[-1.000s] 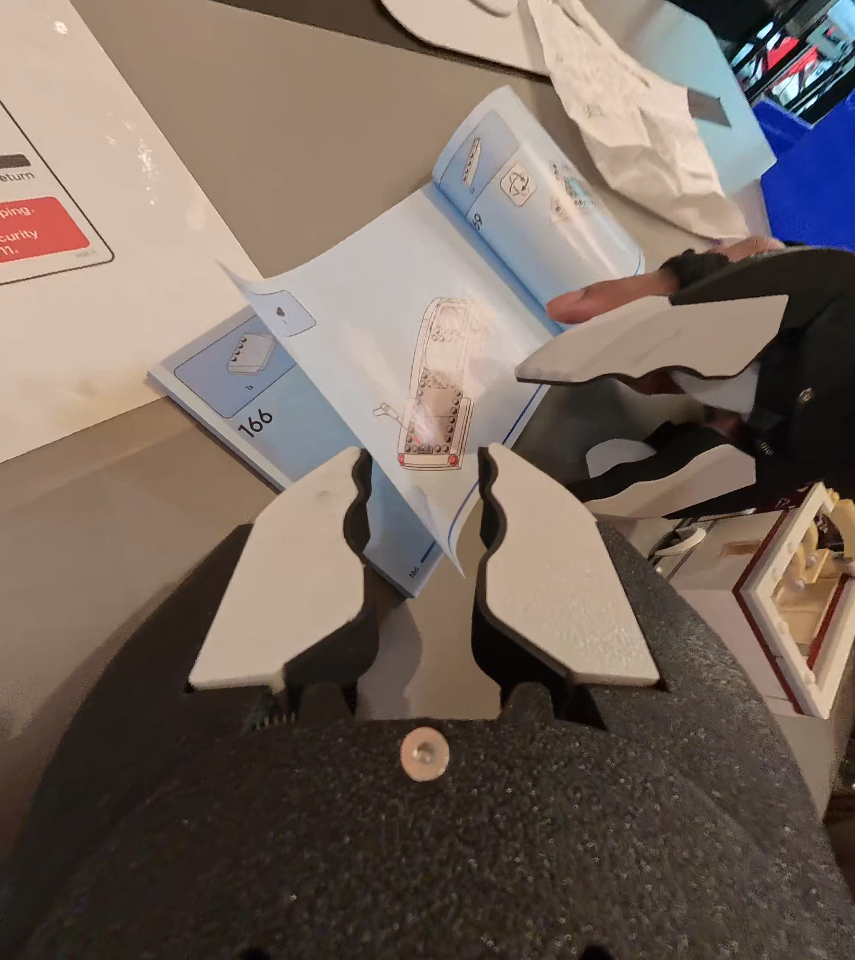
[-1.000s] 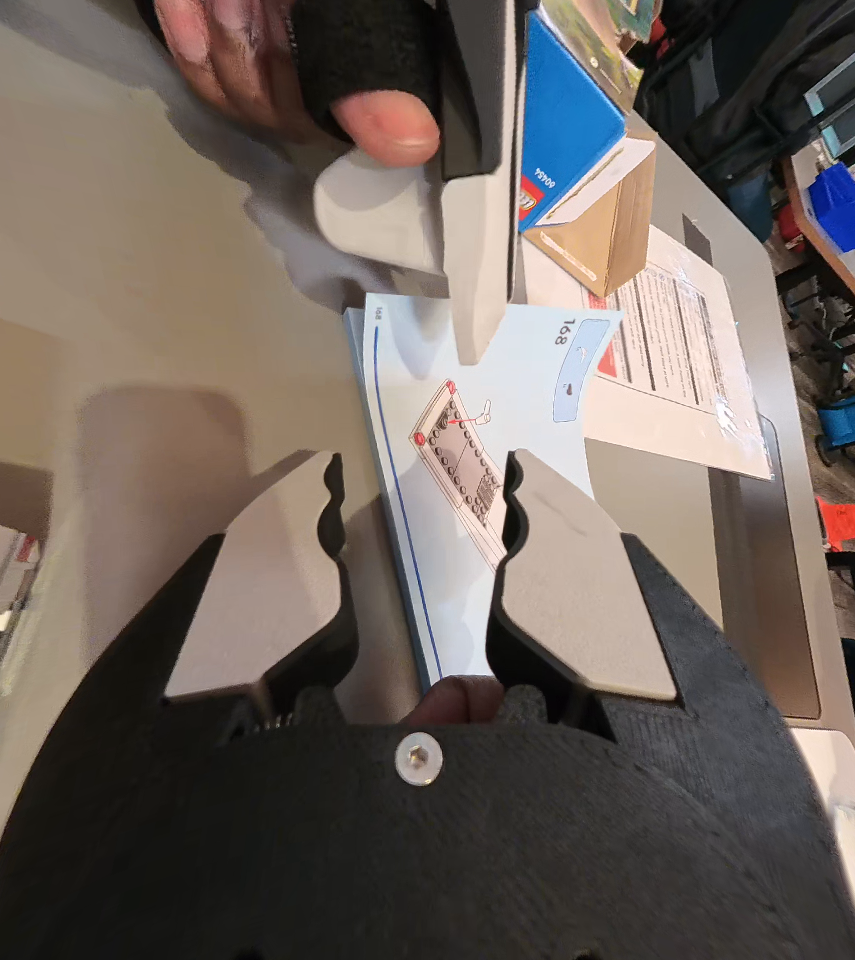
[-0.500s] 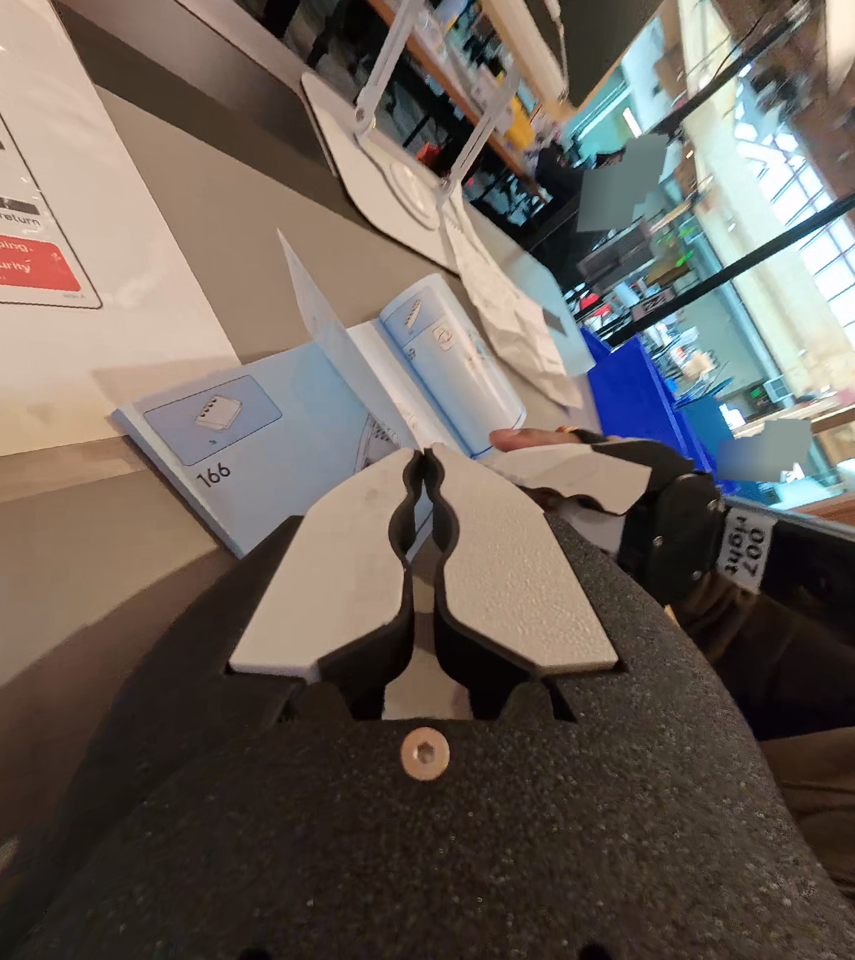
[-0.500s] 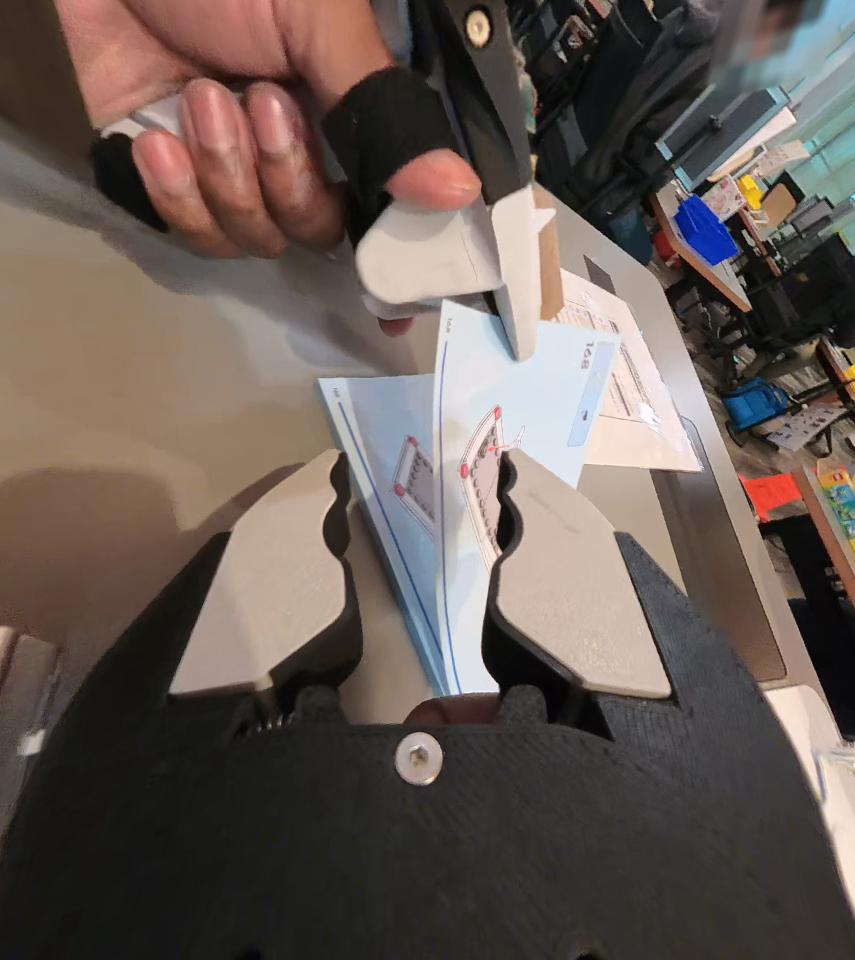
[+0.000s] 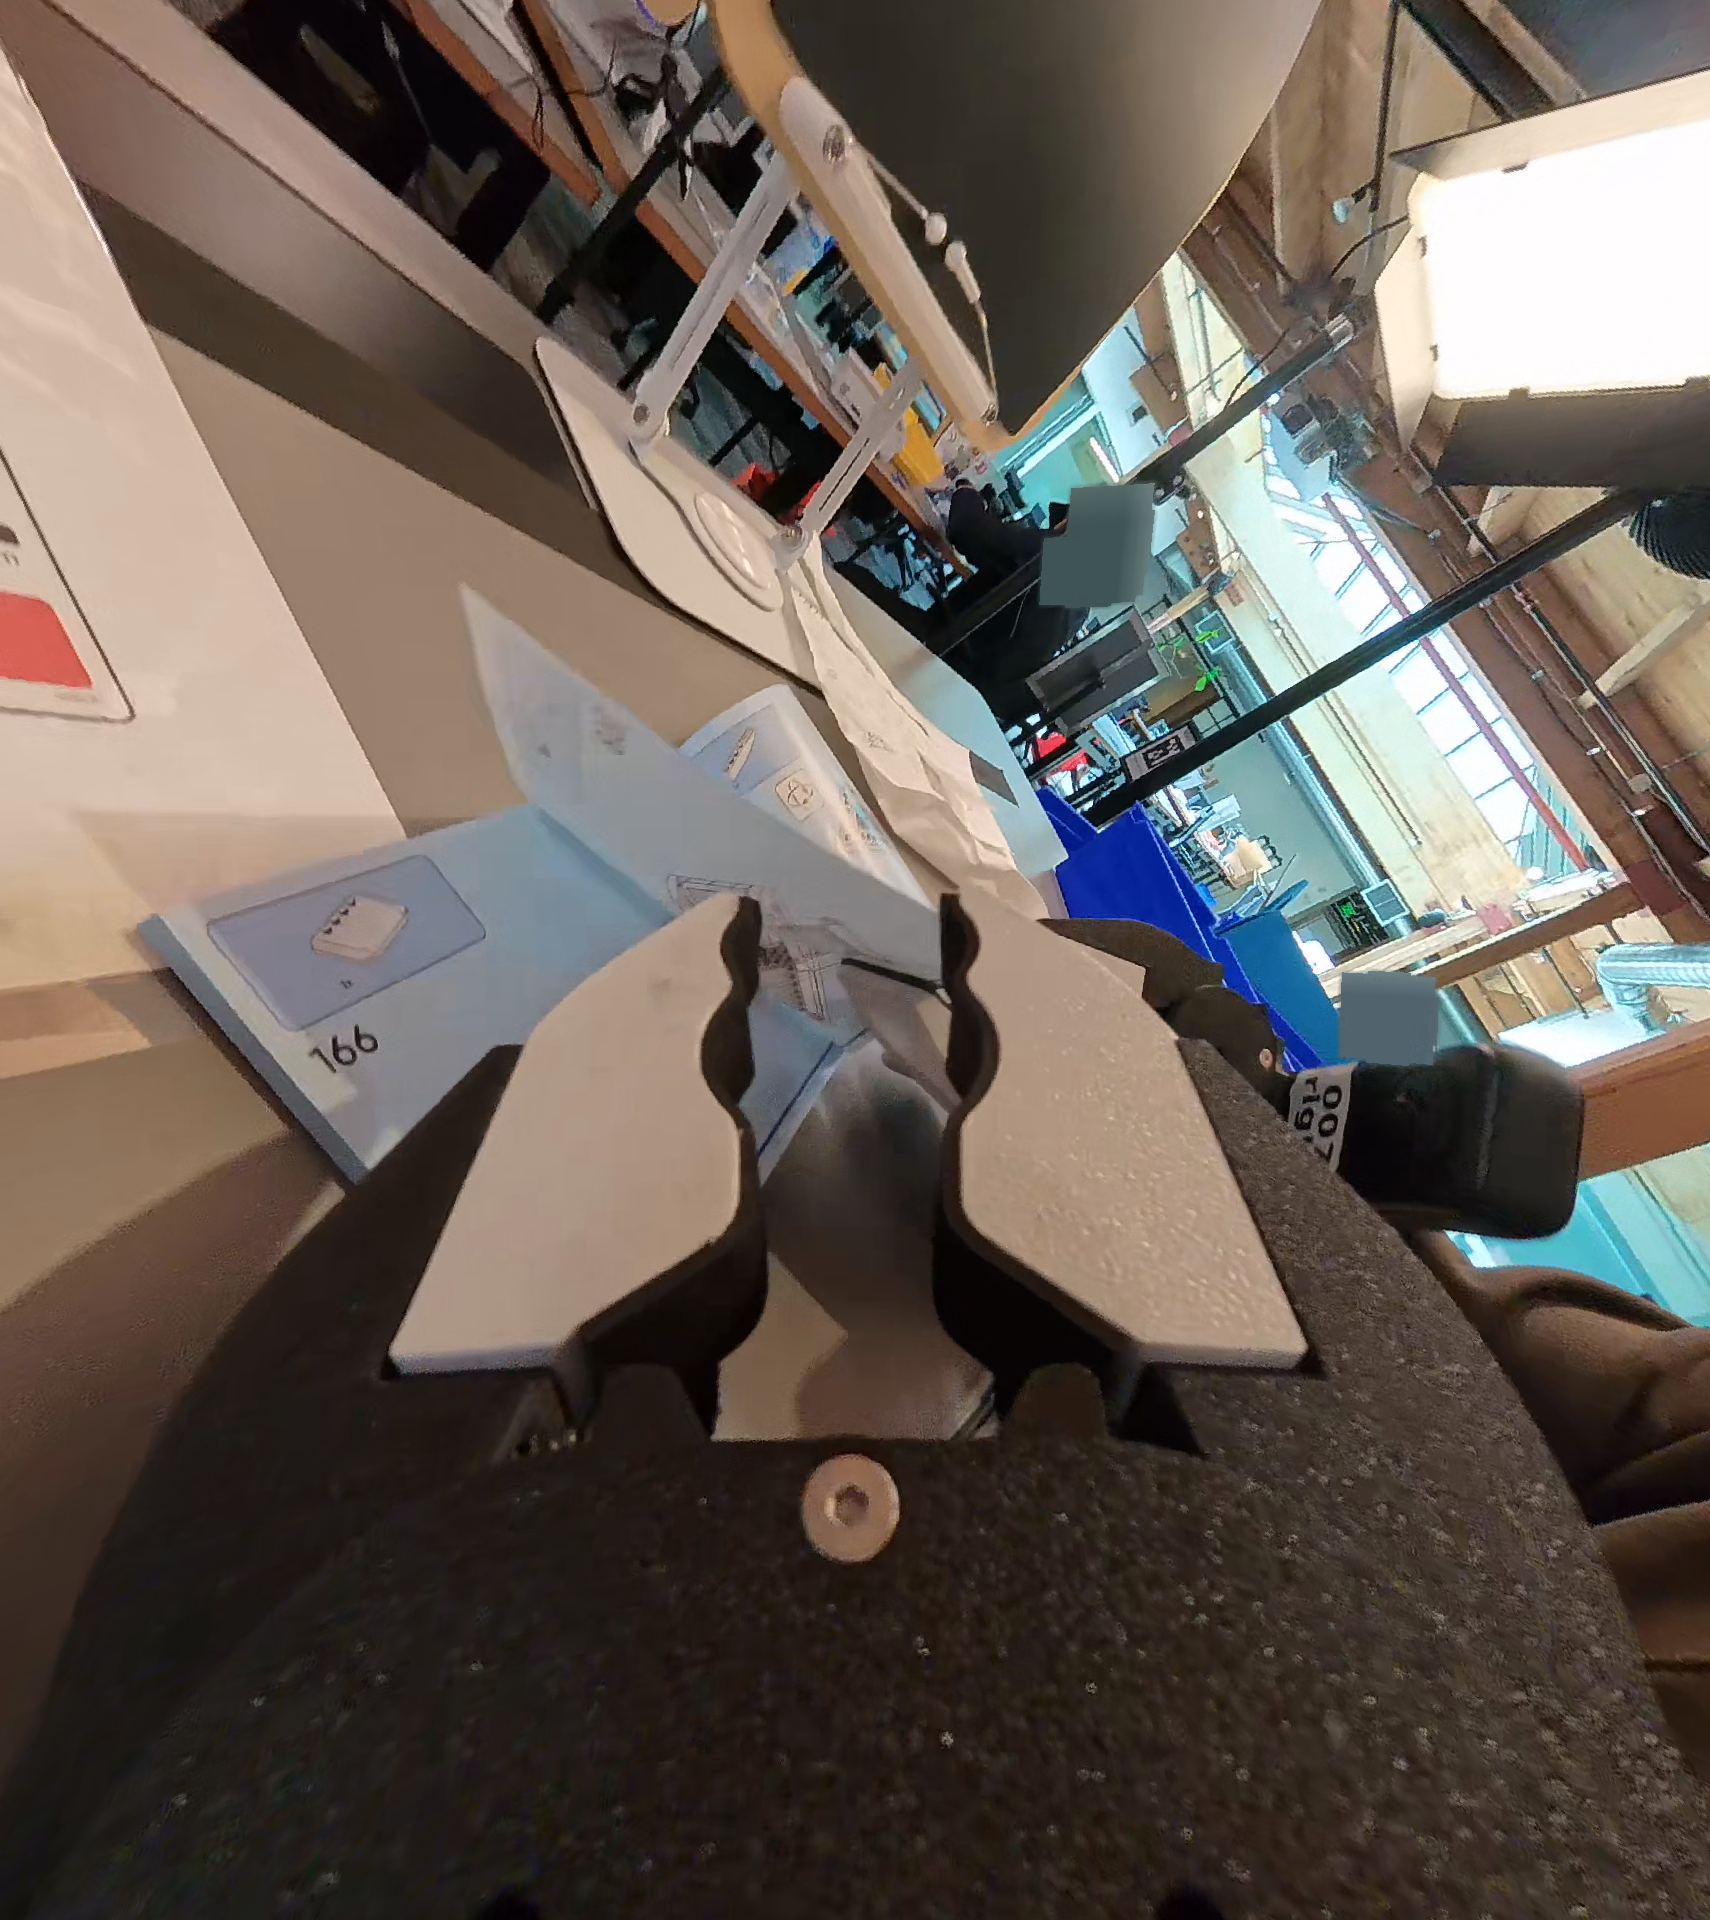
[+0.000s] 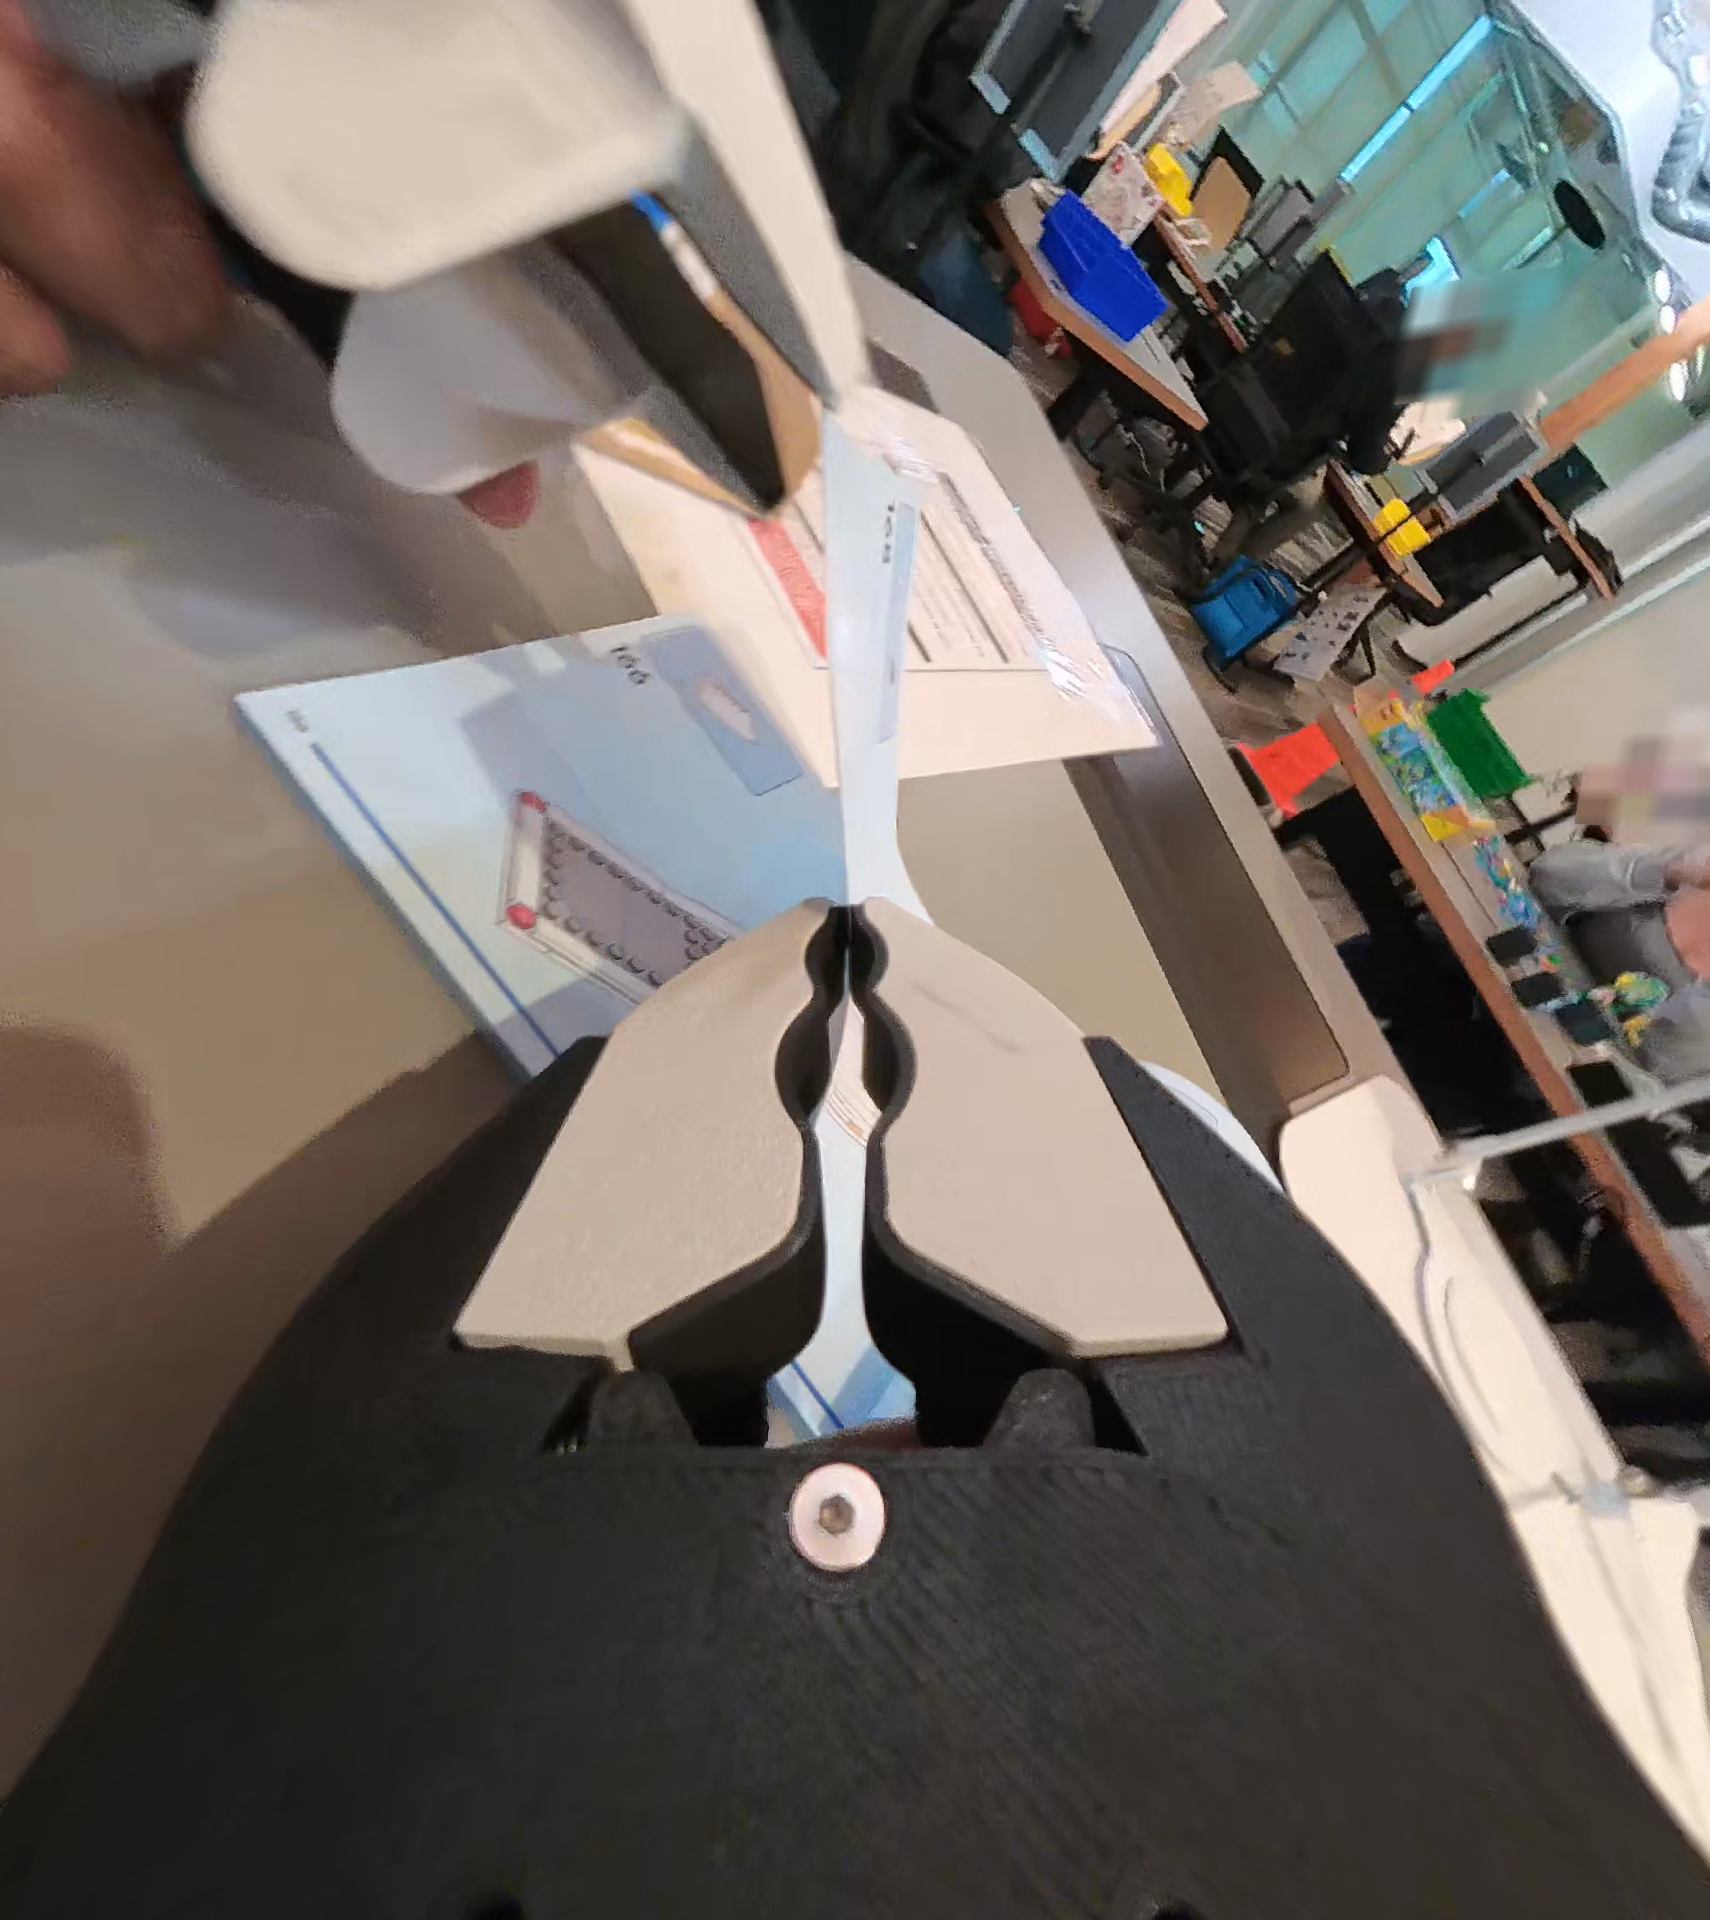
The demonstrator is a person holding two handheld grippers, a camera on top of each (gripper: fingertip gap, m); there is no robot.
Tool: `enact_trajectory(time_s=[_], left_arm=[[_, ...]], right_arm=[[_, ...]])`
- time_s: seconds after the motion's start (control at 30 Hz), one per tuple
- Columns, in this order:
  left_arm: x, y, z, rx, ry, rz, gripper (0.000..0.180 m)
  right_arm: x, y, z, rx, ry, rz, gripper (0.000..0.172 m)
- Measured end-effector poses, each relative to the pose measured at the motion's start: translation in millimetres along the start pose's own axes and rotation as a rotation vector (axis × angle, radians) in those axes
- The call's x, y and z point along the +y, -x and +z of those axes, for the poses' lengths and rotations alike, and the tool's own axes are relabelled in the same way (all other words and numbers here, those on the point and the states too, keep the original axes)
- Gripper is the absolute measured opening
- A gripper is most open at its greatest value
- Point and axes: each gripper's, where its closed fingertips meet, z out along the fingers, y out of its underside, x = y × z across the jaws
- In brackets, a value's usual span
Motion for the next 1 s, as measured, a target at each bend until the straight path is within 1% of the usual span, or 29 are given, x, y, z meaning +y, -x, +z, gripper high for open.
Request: enact_trajectory(time_s=[0.1,0.2,0.37,0.53,0.6,0.8,1.0], left_arm=[[-11.8,-7.8,-3.9,0.02,-0.065,0.047,0.045],[-15.8,-13.5,-5.9,0.025,-0.084,0.098,0.048],[-6.5,-14.8,0.9,0.019,-0.038,0.137,0.048],[10.6,-13.0,12.6,-0.008,0.04,0.189,0.048],[16.3,-14.1,16.3,-0.01,0.066,0.208,0.048],[22.3,-16.1,19.7,-0.011,0.094,0.236,0.048],[22.9,-13.9,19.8,-0.021,0.099,0.239,0.048]], right_arm=[[-0.4,-15.7,-7.5,-0.002,-0.039,0.175,0.0],[7.1,-35.0,-17.4,0.012,-0.069,0.364,0.0],[30.1,-63.8,-39.4,0.058,-0.106,0.641,0.0],[55.2,-77.1,-55.5,0.067,-0.119,0.856,0.001],[60.5,-80.7,-61.0,0.057,-0.14,0.936,0.002],[73.2,-88.0,-66.5,0.028,-0.171,1.097,0.002],[73.9,-87.5,-65.4,0.015,-0.171,1.112,0.003]])
